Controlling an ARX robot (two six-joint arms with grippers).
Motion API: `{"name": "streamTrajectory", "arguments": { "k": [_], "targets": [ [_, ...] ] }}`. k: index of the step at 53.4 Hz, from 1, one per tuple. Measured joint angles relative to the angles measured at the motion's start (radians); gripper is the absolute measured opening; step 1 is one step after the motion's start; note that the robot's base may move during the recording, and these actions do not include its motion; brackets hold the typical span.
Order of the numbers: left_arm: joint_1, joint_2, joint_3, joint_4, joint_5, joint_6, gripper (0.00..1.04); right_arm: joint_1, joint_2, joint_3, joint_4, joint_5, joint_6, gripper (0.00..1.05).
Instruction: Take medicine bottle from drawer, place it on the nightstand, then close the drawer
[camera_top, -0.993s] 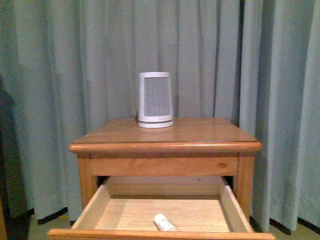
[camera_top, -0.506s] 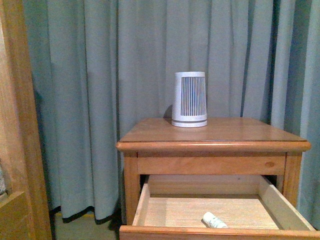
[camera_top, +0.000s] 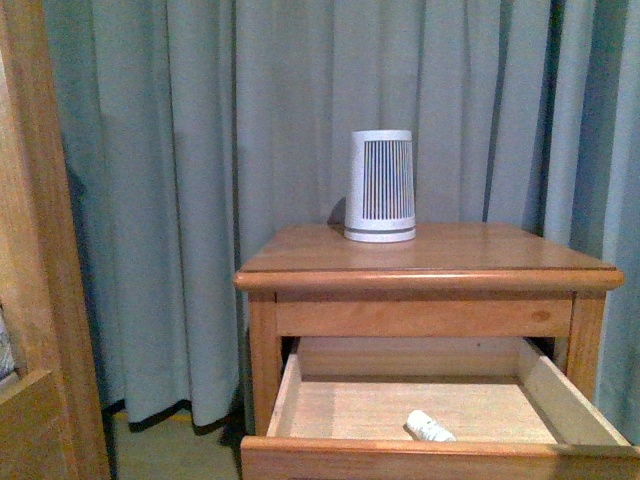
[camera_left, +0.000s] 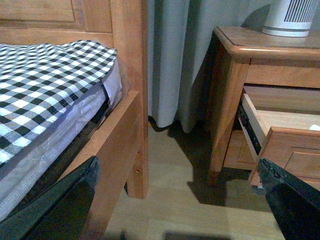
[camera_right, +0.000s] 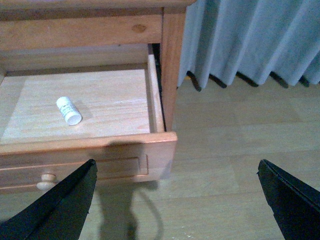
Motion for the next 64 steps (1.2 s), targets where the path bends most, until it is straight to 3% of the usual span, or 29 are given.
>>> {"name": "streamTrajectory", "arguments": {
  "k": [11,25,44,64],
  "targets": [
    [0.000,0.000,0.000,0.000,0.000,0.000,0.98,0.085,0.381,0.391,-0.032,0.021,-0.023,0.98],
    [0.000,0.000,0.000,0.000,0.000,0.000,0.98,0.149,0.743,0.742,-0.156,0.014,-0.021,0.98],
    [0.000,0.000,0.000,0.000,0.000,0.000,0.98,0.169,1.057,1.012,-0.230,-0.016,0.011,0.98],
    [0.000,0.000,0.000,0.000,0.000,0.000,0.98,0.160,1.255,1.139,-0.251,-0.034,0.031,0.98]
  ]
}}
